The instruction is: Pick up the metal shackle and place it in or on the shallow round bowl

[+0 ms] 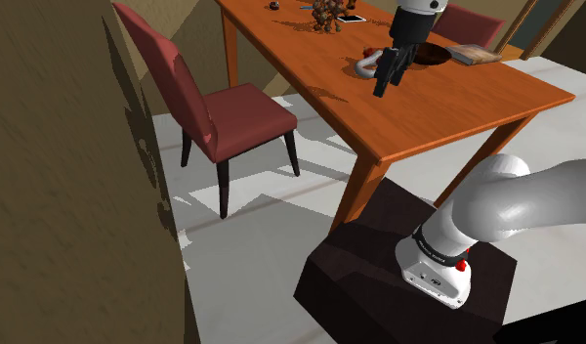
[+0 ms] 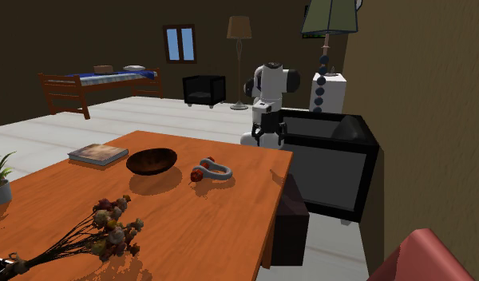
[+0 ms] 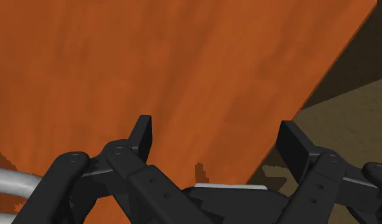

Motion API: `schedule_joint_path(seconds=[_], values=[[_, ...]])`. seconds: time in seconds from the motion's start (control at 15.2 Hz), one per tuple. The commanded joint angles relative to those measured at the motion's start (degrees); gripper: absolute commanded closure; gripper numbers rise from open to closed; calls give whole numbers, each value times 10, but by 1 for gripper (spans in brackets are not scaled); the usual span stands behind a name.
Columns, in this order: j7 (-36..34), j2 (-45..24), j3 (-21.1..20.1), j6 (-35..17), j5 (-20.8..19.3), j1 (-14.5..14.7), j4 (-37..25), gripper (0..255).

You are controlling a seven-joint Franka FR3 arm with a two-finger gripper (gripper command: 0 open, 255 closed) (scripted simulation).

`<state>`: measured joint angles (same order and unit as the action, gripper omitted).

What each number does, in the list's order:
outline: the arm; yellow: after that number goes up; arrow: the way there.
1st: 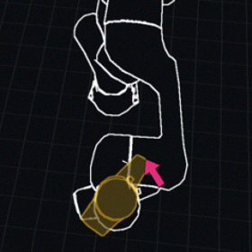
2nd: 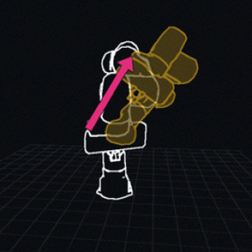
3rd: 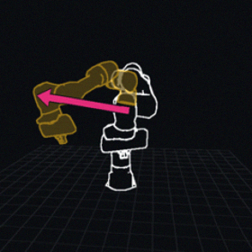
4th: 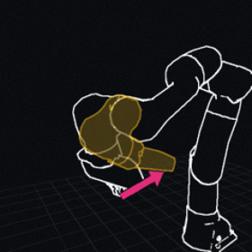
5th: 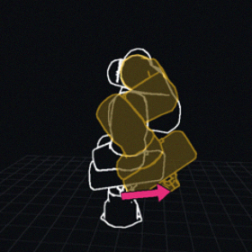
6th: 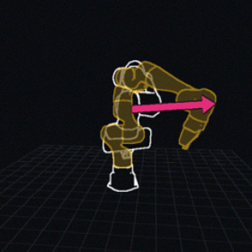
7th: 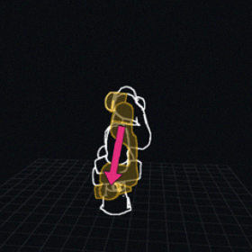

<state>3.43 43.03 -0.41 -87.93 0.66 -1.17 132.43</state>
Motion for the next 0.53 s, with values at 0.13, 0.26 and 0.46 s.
schedule_joint_path(seconds=[0.13, 0.26, 0.46], values=[[20, -29, 16, -17, -15, -7, -13, 0], [38, -60, 31, -34, -29, -13, -29, 0], [66, -108, 53, -57, -46, -22, -57, 0]])
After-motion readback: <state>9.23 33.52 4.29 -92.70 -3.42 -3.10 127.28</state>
